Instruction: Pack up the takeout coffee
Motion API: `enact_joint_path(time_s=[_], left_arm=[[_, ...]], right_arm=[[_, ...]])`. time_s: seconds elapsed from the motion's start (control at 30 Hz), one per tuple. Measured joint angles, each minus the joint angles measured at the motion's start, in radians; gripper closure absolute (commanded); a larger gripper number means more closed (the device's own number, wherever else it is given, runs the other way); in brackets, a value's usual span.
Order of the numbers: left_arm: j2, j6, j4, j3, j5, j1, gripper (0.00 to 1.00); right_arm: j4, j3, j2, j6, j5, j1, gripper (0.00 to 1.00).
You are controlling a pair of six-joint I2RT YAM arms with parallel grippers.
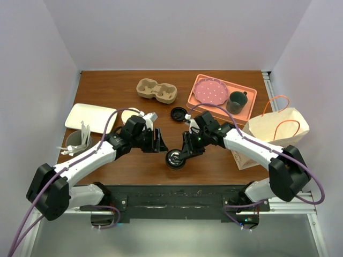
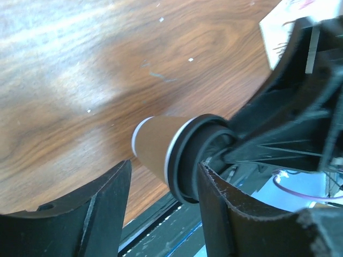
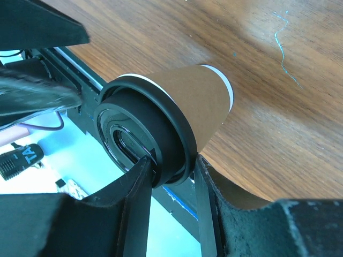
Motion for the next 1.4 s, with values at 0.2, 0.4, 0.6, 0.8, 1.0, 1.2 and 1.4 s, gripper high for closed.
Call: enact_joint_path(time_s=[0.2, 0.4, 0.6, 0.8, 1.0, 1.2, 1.4], left_arm=[[0.016, 0.010, -0.022, -0.005, -0.006, 0.000, 0.45], [0.026, 0.023, -0.004, -0.039, -0.002, 0.000, 0.46], [0.027, 0.023, 0.060, -0.069, 0.019, 0.003, 0.46], [0.030, 0.022, 0.093, -0.084, 0.026, 0.004, 0.47], [0.031, 0.021, 0.106, -0.094, 0.021, 0.003, 0.49], [0.032, 0.003, 0.147, -0.134, 0.014, 0.002, 0.50], [0.066, -0.005, 0.163, -0.129, 0.019, 0.002, 0.50]], right_arm=[[-0.008, 0.008, 0.007, -0.007, -0.001, 0.000, 0.68], [-0.011, 0.012, 0.011, -0.008, -0.006, 0.000, 0.68], [-0.013, 0.013, 0.014, -0.007, -0.007, 0.000, 0.68], [-0.012, 0.013, 0.015, -0.006, -0.008, -0.001, 0.69], [-0.003, 0.005, 0.014, -0.002, -0.010, -0.001, 0.71], [0.041, -0.030, 0.000, 0.014, -0.014, -0.005, 0.72], [0.075, -0.056, -0.006, 0.034, -0.011, -0.006, 0.73]])
